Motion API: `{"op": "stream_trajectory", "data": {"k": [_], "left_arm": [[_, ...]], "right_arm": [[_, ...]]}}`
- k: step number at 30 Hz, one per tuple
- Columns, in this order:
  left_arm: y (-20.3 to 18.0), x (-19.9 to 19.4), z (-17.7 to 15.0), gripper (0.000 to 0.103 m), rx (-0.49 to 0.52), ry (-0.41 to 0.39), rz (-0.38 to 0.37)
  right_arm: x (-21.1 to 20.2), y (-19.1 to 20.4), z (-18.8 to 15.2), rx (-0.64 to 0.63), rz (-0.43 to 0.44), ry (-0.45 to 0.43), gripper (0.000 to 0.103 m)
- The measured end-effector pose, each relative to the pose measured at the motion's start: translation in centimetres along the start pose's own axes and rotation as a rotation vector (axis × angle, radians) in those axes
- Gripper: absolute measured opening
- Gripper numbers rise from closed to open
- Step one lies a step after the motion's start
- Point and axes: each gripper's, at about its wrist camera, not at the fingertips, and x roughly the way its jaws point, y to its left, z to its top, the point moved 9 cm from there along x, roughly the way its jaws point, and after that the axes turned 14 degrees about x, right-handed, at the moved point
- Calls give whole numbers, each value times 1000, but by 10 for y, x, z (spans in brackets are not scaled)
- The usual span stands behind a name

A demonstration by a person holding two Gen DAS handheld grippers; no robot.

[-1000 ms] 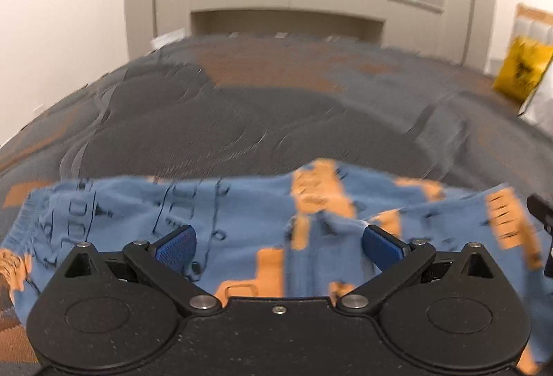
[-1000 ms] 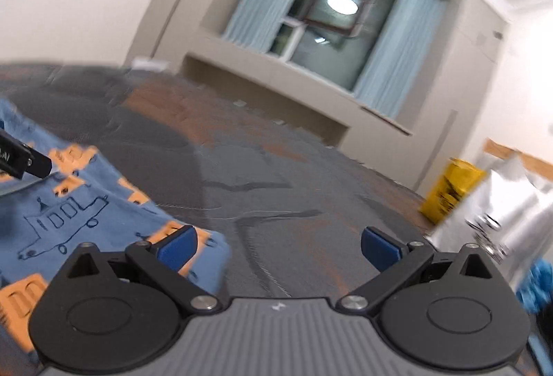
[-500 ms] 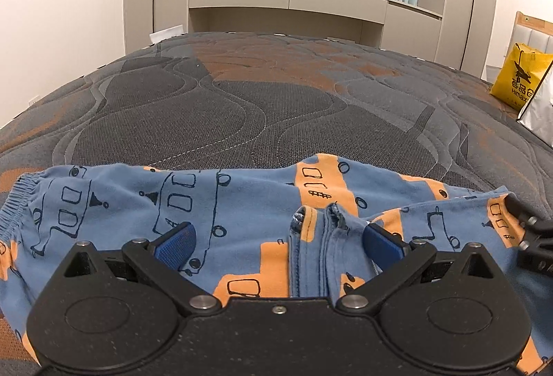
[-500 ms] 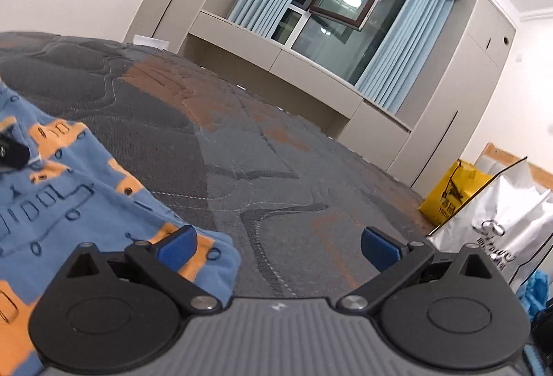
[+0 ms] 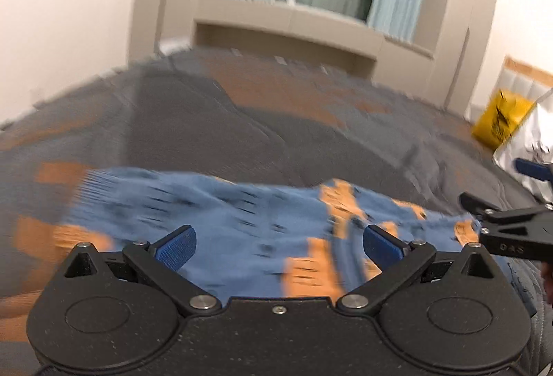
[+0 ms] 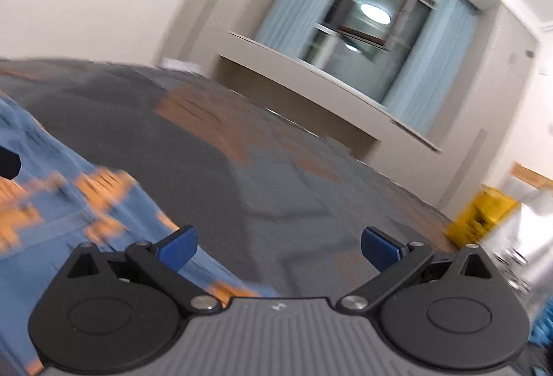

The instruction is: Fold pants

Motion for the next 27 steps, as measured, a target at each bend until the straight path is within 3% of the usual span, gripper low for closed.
{"op": "stream_trajectory", "data": {"k": [4, 7, 10, 14, 17, 19, 23, 27], "left_arm": [[57, -25, -19, 102, -85, -3, 133], [92, -26, -40, 102, -190, 25, 179], [112, -24, -52, 102, -260, 25, 173], [121, -20, -53, 102, -265, -5, 150], [125, -16, -51, 102, -263, -20, 138], [127, -12, -50, 102, -273, -31, 129], [128, -11, -47, 102, -298, -39, 111], [130, -11, -46, 102, -322, -38, 102]], "right_arm": [[14, 53, 21, 1, 194, 45, 103], [31, 95, 28, -47, 274, 74, 103], [45, 131, 30, -92, 326, 107, 103], [63, 164, 27, -123, 353, 154, 103], [81, 170, 17, -150, 302, 174, 103], [79, 169, 19, -111, 312, 172, 103], [62, 178, 34, -66, 410, 130, 103], [65, 196, 31, -86, 450, 157, 103]]}}
